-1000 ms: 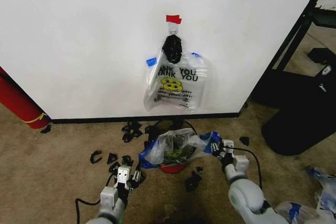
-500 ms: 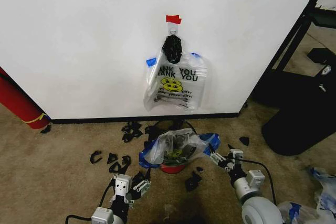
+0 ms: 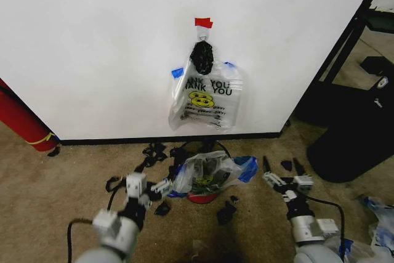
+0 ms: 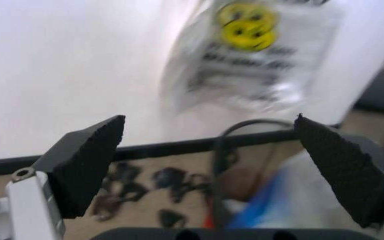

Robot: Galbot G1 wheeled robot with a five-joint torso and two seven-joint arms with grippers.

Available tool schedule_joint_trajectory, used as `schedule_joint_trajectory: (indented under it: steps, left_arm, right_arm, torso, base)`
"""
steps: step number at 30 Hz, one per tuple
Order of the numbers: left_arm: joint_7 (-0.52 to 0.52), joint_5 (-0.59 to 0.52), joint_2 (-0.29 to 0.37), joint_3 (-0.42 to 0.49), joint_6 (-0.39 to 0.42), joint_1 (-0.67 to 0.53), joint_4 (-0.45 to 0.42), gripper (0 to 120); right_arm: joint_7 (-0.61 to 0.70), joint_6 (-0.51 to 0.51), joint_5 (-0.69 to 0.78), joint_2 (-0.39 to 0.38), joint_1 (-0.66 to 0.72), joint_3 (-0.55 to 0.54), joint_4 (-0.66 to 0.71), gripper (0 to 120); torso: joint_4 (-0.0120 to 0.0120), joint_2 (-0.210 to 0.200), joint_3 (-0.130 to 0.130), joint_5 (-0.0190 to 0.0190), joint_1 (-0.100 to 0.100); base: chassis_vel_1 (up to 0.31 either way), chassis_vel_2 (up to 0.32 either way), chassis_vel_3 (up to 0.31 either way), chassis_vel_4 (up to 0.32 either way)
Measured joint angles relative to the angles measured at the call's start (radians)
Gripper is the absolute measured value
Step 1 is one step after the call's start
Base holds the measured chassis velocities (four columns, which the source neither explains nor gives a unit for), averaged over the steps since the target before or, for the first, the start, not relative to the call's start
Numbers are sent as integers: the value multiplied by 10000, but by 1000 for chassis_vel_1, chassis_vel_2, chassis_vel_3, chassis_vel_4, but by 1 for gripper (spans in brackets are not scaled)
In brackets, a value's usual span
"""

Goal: Pick up the garbage bag from the wall and place it over the trash bin.

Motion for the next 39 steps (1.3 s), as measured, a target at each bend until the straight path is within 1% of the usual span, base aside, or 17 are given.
schedule_joint_trajectory:
  steps: [1, 5, 8, 10, 11, 13, 14, 16, 17, 18, 22, 25, 26, 29, 32, 34, 39]
  left_arm:
    - [35, -50, 37, -1, 65, -211, 264, 100]
    - [148, -258, 118, 265, 261, -1087, 945, 100]
    - [664, -935, 46, 963, 595, -2753, 2101, 100]
    - [751, -1046, 34, 1137, 654, -3041, 2262, 100]
    - [919, -1308, 4, 1551, 798, -3746, 2629, 100]
    - [1095, -1506, -24, 2136, 1084, -4882, 3136, 100]
    - [1126, -1515, -37, 2438, 1336, -5368, 3349, 100]
    - [1201, -1519, -69, 2764, 1750, -5906, 3578, 100]
    - [1338, -1677, -124, 3047, 2236, -6479, 3816, 100]
    - [1338, -1677, -124, 3047, 2236, -6479, 3816, 100]
    - [1644, -2798, -262, 3689, 3628, -7934, 4563, 100]
    - [1958, -3669, -315, 3998, 4346, -8679, 5143, 100]
    - [1958, -3669, -315, 3998, 4346, -8679, 5143, 100]
    - [2709, -4317, -375, 4196, 4963, -9200, 5604, 97]
    - [3375, -4011, -563, 4663, 5223, -9710, 6309, 94]
    - [3477, -3835, -656, 4811, 5271, -9834, 6567, 94]
    - [3741, -3141, -1130, 5187, 5487, -9965, 7365, 81]
  right_arm:
    - [-100, 215, -13, 17, 8, 76, 63, 100]
    - [-207, 571, -153, 187, -395, 373, 341, 100]
    - [-236, 640, -246, 826, -1850, 922, 1405, 100]
    - [-232, 628, -257, 923, -2036, 977, 1581, 100]
    - [-226, 546, -279, 1214, -2519, 1108, 2090, 100]
    - [-196, 558, -370, 1532, -3025, 1199, 2657, 100]
    - [-115, 595, -462, 1684, -3165, 1231, 2828, 100]
    - [77, 661, -605, 1859, -3284, 1288, 3008, 100]
    - [209, 691, -674, 1962, -3357, 1335, 3156, 100]
    - [209, 691, -674, 1962, -3357, 1335, 3156, 100]
    - [493, 585, -746, 1913, -3549, 1375, 3575, 100]
    - [679, 329, -810, 1835, -3458, 1408, 3757, 100]
    - [679, 329, -810, 1835, -3458, 1408, 3757, 100]
    - [893, 144, -992, 1839, -3257, 1290, 3799, 100]
    - [1069, -61, -1186, 1722, -3155, 1121, 3840, 100]
    - [1115, -144, -1254, 1657, -3130, 1095, 3885, 100]
    - [1381, -367, -1392, 1559, -3050, 1112, 4013, 100]
  torso:
    - [22, 0, 0, 2, -1]
    - [3, -1, 0, -11, 0]
    - [-11, 0, -1, -8, -1]
    - [-10, 0, -1, -4, -1]
    - [-2, 0, 0, -7, 0]
    - [-8, 0, -1, -9, -1]
    - [-6, 0, 0, -1, 0]
    - [-9, 0, 0, -6, 0]
    - [-4, 0, 0, -6, 0]
    - [-4, 0, 0, -6, 0]
    - [-5, -1, 0, -6, 0]
    - [-3, -1, 0, -4, -1]
    - [-3, -1, 0, -4, -1]
    - [0, -1, -1, 0, -1]
    - [-3, -1, -1, -2, -1]
    - [-3, -1, 0, -2, 0]
    - [-3, -1, -1, -5, -1]
  base:
    - [0, 0, 0, 0]
    - [0, 0, 0, 0]
    - [0, 0, 0, 0]
    - [0, 0, 0, 0]
    - [0, 0, 0, 0]
    - [0, 0, 0, 0]
    - [0, 0, 0, 0]
    - [0, 0, 0, 0]
    - [0, 0, 0, 0]
    - [0, 0, 0, 0]
    - [0, 0, 0, 0]
    - [0, 0, 0, 0]
    - [0, 0, 0, 0]
    - [0, 0, 0, 0]
    - [0, 0, 0, 0]
    - [0, 0, 0, 0]
    - [0, 0, 0, 0]
